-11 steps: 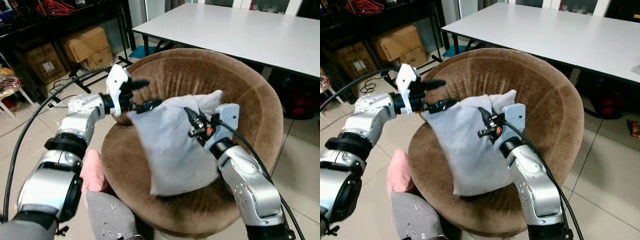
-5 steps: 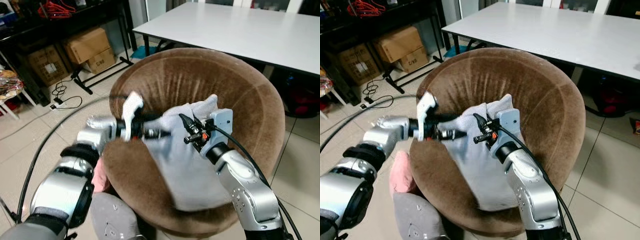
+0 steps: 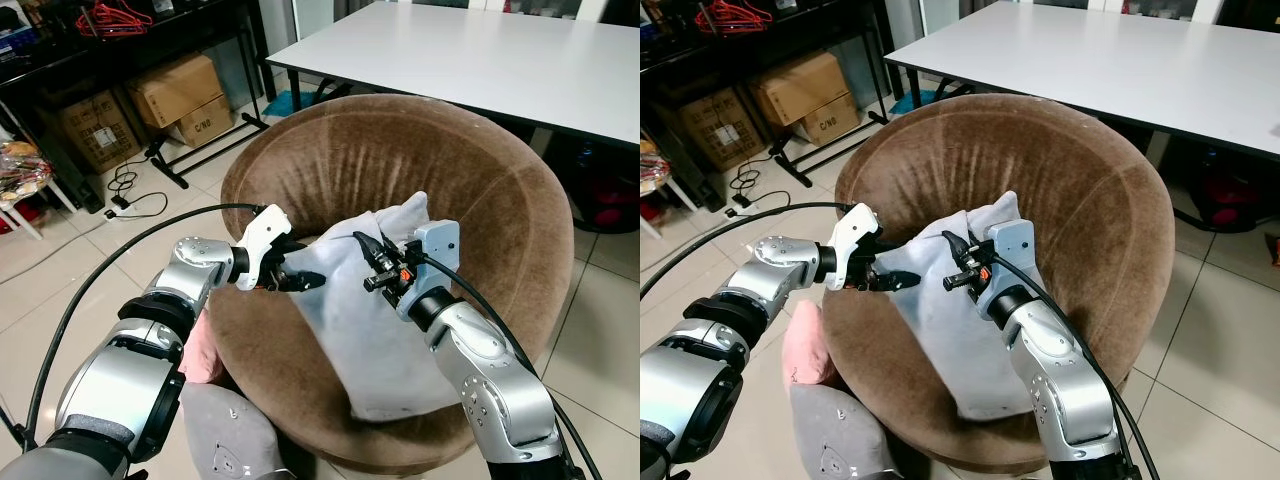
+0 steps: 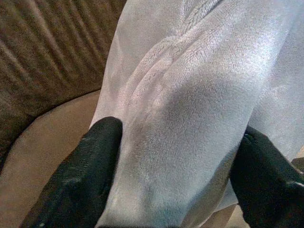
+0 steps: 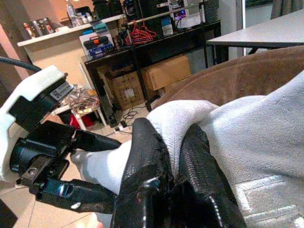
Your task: Move the pillow to the sofa from floor
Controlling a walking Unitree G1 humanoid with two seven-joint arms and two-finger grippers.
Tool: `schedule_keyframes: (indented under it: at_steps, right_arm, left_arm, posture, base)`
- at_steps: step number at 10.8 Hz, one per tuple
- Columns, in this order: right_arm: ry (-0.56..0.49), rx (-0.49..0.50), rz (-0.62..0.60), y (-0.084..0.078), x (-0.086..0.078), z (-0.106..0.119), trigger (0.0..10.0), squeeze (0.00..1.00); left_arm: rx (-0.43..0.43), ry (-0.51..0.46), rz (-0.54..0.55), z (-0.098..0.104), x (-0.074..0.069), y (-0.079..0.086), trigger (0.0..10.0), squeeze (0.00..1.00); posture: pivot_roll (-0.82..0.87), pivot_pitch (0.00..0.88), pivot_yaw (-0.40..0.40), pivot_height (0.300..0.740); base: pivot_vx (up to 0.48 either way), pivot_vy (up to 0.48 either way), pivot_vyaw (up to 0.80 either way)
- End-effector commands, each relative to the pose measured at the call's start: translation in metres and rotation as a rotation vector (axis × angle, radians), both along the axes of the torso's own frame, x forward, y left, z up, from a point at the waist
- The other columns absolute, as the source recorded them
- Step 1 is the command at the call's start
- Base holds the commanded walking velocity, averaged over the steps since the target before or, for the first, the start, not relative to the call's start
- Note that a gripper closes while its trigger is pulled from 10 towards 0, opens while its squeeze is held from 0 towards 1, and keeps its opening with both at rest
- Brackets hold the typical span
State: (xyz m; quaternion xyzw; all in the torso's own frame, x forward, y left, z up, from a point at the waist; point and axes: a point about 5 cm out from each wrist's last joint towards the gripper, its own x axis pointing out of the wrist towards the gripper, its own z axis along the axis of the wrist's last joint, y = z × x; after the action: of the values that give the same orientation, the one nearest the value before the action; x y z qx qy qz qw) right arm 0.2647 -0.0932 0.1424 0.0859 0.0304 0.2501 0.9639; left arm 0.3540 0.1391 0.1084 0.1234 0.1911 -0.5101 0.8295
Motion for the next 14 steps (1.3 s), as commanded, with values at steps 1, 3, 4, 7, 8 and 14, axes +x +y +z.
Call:
schedule_keyframes:
  at_steps: [1, 3, 4, 7, 8, 14]
  right_arm:
    - [-0.097, 0.045, 0.021, 0.003, 0.001, 0.022, 10.0, 0.00]
    - [-0.098, 0.047, 0.023, 0.003, 0.002, 0.023, 10.0, 0.00]
    - [-0.099, 0.048, 0.024, 0.004, 0.003, 0.023, 10.0, 0.00]
    - [-0.103, 0.051, 0.046, 0.009, 0.011, 0.023, 10.0, 0.00]
    - [-0.107, 0.053, 0.054, 0.012, 0.014, 0.023, 10.0, 0.00]
    - [-0.083, 0.135, -0.028, 0.003, 0.044, 0.015, 10.0, 0.00]
  left_arm:
    - [0.028, 0.017, 0.042, -0.008, -0.003, 0.011, 0.0, 0.00]
    - [0.027, 0.001, 0.051, -0.007, -0.001, 0.010, 0.0, 0.00]
    - [0.030, -0.004, 0.056, -0.008, -0.001, 0.010, 0.0, 0.00]
    - [0.072, -0.084, 0.112, -0.004, 0.004, 0.016, 0.0, 0.00]
    - [0.085, -0.118, 0.143, 0.001, 0.007, 0.018, 0.0, 0.00]
    - [0.309, -0.553, 0.221, 0.059, 0.035, 0.030, 0.0, 0.00]
  posture:
    - [-0.12, 0.000, 0.169, 0.740]
    - [-0.12, 0.000, 0.168, 0.740]
    - [-0.12, 0.000, 0.168, 0.740]
    - [-0.12, 0.000, 0.167, 0.740]
    - [-0.11, 0.000, 0.168, 0.740]
    - [-0.09, 0.000, 0.174, 0.740]
  base:
    - [0.000, 0.000, 0.00]
    - [0.000, 0.000, 0.00]
    - [0.000, 0.000, 0.00]
    - [0.000, 0.000, 0.00]
    - [0.000, 0.000, 0.00]
    - [0.000, 0.000, 0.00]
